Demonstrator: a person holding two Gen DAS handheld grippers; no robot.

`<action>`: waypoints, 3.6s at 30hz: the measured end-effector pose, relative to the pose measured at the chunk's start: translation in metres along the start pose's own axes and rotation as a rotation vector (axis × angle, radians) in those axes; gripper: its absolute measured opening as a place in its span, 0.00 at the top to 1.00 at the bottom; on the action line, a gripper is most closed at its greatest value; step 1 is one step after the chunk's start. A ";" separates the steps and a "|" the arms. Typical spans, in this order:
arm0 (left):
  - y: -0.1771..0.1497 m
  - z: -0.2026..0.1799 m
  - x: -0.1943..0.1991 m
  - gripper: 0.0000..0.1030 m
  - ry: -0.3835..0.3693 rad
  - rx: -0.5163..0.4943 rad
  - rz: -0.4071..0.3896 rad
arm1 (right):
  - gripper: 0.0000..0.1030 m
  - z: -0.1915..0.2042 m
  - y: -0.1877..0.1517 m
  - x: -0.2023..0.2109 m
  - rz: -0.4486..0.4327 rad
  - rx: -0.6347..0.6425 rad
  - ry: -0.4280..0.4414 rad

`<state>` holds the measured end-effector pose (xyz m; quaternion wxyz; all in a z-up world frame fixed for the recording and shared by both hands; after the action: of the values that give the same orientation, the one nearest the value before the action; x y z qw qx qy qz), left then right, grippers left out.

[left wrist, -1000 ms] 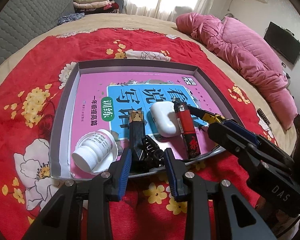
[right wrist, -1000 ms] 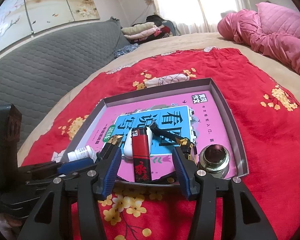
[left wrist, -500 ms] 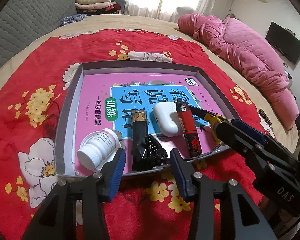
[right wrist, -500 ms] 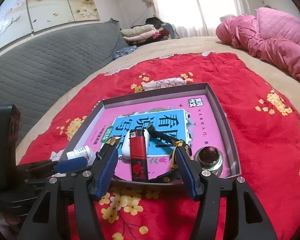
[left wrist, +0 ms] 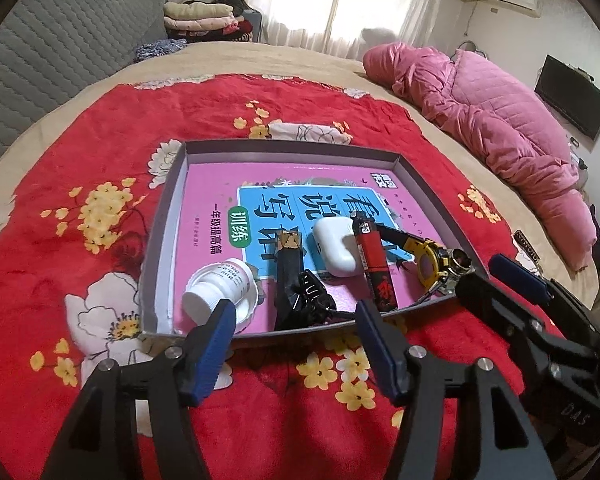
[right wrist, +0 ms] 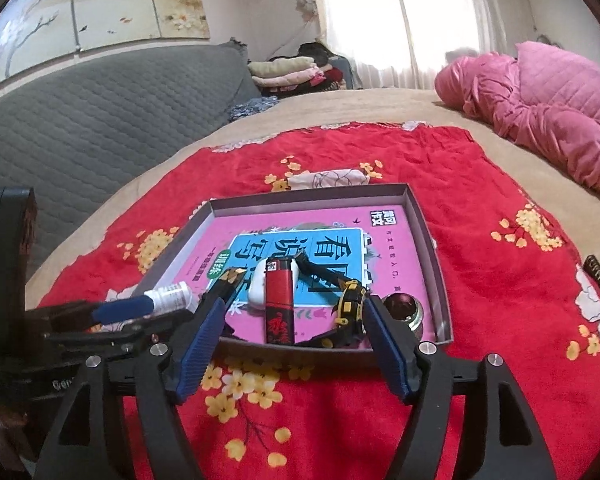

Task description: Organize rigid objects

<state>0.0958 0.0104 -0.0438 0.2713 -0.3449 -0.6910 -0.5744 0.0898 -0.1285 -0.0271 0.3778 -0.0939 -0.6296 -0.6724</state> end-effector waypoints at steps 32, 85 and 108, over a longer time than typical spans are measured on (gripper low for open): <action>-0.024 -0.010 0.076 0.39 0.123 0.075 -0.048 | 0.26 0.017 -0.016 0.075 -0.066 0.066 -0.117; -0.053 0.001 0.026 0.39 0.172 0.054 0.021 | 0.26 0.012 -0.047 0.029 0.042 0.071 -0.104; -0.054 0.004 0.023 0.39 0.180 0.068 0.033 | 0.26 0.009 -0.048 0.023 0.031 0.069 -0.126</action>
<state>0.0391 0.0128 -0.0591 0.3533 -0.2939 -0.6771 -0.5748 0.0401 -0.1330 -0.0486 0.3506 -0.1329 -0.6734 -0.6372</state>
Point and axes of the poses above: each gripper's, at about its wrist camera, not at the fingertips, and x roughly against the way its jaws point, z to its left, y to its top, the point moved 4 cm from there along -x, roughly the way its jaws point, and after that the axes turned 1 degree about z, right-handed, at the moved point
